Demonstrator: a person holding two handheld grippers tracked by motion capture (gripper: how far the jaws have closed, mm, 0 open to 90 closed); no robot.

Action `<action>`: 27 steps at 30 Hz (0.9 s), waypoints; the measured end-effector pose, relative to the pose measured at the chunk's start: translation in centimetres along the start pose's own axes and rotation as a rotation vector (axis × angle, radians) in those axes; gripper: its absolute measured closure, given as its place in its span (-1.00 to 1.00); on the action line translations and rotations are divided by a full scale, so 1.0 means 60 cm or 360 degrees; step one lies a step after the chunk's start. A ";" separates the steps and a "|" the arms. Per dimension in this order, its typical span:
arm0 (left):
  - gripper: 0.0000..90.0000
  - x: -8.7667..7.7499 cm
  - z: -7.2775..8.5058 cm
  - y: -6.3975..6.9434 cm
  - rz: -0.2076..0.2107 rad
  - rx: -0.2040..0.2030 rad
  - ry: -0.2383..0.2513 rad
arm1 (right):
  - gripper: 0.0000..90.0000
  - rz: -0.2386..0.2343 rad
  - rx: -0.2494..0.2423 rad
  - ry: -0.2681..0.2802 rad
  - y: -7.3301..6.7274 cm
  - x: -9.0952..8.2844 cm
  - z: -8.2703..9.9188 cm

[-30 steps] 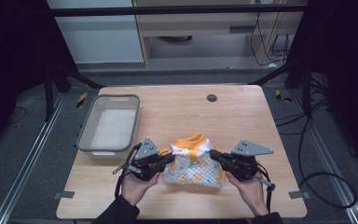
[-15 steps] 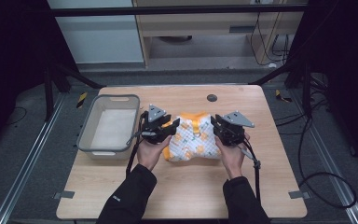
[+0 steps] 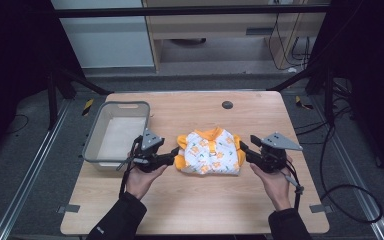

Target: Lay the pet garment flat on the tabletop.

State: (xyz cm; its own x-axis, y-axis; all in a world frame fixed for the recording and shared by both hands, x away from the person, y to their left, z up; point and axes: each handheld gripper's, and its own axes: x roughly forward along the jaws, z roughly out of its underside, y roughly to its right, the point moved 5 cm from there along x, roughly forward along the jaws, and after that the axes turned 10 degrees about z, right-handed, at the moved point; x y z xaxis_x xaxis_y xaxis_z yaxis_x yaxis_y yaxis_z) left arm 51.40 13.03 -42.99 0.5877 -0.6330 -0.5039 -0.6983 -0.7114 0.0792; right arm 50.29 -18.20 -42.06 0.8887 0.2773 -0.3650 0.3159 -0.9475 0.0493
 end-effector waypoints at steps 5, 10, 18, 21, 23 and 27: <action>-0.23 -0.001 0.045 -0.002 0.0011 0.0012 -0.0097 | 0.09 -0.0031 -0.0013 -0.0081 0.007 -0.014 0.043; -0.24 0.012 0.074 0.005 0.0030 0.0015 -0.0147 | 0.06 -0.0070 -0.0036 -0.0163 0.007 -0.013 0.089; -0.22 0.047 0.103 0.015 0.0053 0.0025 -0.0226 | 0.05 -0.0114 -0.0047 -0.0292 -0.001 0.008 0.129; -0.20 0.058 0.105 0.017 0.0071 0.0041 -0.0231 | 0.05 -0.0126 -0.0084 -0.0333 -0.009 0.024 0.140; -0.18 0.067 0.108 0.021 0.0091 0.0053 -0.0244 | 0.04 -0.0130 -0.0123 -0.0386 -0.019 0.041 0.153; -0.14 0.082 0.114 0.027 0.0116 0.0077 -0.0290 | 0.08 -0.0157 -0.0130 -0.0432 -0.026 0.054 0.161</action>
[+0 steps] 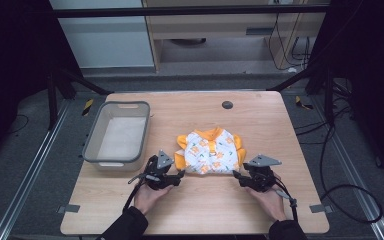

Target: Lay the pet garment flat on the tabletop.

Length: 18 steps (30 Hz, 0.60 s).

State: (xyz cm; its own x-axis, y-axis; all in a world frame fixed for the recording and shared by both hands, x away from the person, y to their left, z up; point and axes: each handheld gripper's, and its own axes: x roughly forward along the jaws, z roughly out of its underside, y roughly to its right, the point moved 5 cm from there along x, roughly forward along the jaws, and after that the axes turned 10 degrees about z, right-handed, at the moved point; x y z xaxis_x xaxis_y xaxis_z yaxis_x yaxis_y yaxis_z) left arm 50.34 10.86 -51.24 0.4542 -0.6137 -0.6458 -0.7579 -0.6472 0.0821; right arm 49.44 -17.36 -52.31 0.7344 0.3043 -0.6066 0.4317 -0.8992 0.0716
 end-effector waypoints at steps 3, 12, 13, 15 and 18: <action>-0.08 0.011 0.001 0.006 0.0009 0.0025 -0.0024 | 0.14 -0.0007 -0.0020 -0.0023 -0.004 0.008 0.002; 0.34 0.034 0.004 0.012 0.0001 0.0049 -0.0095 | 0.73 -0.0013 -0.0012 -0.0080 -0.013 0.021 0.006; 0.50 0.032 0.003 0.013 0.0015 0.0037 -0.0087 | 0.90 -0.0003 -0.0017 -0.0086 -0.015 0.017 0.005; 0.56 0.028 0.000 0.016 0.0032 0.0033 -0.0067 | 0.94 -0.0014 -0.0014 -0.0077 -0.016 0.015 0.004; 0.78 0.023 -0.002 0.025 0.0056 0.0053 -0.0070 | 0.96 -0.0036 -0.0002 -0.0039 -0.019 0.005 -0.003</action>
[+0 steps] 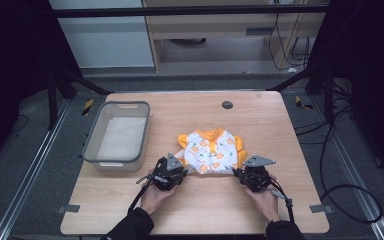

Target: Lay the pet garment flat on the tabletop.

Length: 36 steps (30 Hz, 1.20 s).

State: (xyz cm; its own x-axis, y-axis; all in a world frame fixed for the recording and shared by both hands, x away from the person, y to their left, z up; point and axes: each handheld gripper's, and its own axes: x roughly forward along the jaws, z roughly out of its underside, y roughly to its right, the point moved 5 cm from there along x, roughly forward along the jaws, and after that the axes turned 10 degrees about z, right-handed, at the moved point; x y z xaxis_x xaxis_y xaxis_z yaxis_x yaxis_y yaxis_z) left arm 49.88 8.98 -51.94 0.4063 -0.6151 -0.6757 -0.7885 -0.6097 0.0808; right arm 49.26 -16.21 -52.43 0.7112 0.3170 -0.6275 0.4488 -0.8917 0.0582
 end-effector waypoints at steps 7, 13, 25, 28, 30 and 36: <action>0.98 -0.037 -0.017 0.020 0.0081 -0.0012 0.0068 | 0.96 -0.0055 0.0001 0.0092 -0.007 -0.039 -0.016; 0.98 -0.087 -0.033 0.031 0.0150 -0.0003 0.0162 | 0.96 -0.0147 0.0005 0.0209 -0.013 -0.092 -0.031; 0.99 -0.124 -0.071 0.035 0.0159 -0.0028 0.0252 | 0.95 -0.0167 0.0053 0.0285 -0.011 -0.132 -0.081; 0.99 -0.101 -0.078 0.012 0.0124 -0.0096 0.0222 | 0.93 -0.0116 0.0106 0.0246 0.000 -0.104 -0.095; 0.99 -0.079 -0.078 -0.004 0.0077 -0.0109 0.0191 | 0.91 -0.0058 0.0145 0.0193 0.011 -0.076 -0.099; 0.98 -0.023 -0.063 -0.031 0.0004 -0.0150 0.0079 | 0.86 0.0106 0.0162 0.0070 0.033 0.018 -0.081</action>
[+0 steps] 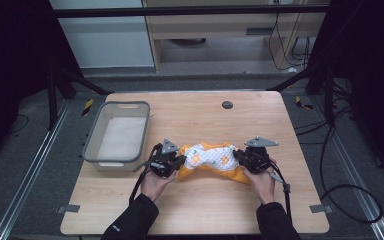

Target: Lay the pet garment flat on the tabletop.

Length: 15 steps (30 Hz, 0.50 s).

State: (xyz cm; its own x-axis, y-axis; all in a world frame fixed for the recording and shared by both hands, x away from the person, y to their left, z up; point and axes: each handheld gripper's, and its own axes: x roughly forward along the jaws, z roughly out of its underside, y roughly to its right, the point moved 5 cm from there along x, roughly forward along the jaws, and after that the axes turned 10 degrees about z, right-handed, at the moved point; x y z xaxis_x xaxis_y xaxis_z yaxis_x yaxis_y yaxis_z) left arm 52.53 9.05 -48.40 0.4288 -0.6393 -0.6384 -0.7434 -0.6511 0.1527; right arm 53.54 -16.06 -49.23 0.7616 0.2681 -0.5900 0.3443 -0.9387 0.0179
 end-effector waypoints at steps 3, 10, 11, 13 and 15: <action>0.98 0.017 0.006 -0.003 -0.0001 -0.0021 -0.0027 | 0.81 0.0047 -0.0020 -0.0051 -0.003 0.028 0.019; 0.57 -0.011 0.005 0.003 -0.0004 -0.0022 0.0026 | 0.56 0.0042 -0.0012 0.0038 0.004 -0.002 0.007; 0.45 -0.020 0.006 0.004 -0.0005 -0.0030 0.0048 | 0.52 0.0029 -0.0010 0.0067 0.006 -0.014 0.003; 0.26 -0.035 0.008 0.006 -0.0002 -0.0016 0.0069 | 0.46 0.0012 -0.0001 0.0130 0.013 -0.042 -0.003; 0.14 -0.049 0.013 0.008 0.0000 -0.0002 0.0088 | 0.39 0.0002 0.0004 0.0171 0.017 -0.063 -0.004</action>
State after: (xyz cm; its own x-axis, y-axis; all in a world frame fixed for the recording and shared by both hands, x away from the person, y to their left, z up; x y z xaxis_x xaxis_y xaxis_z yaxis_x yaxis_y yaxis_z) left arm 50.54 10.93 -47.03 0.4563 -0.6609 -0.5959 -0.7429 -0.6515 0.1538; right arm 51.16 -18.01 -46.80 0.8165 0.2883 -0.5003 0.3418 -0.9396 0.0163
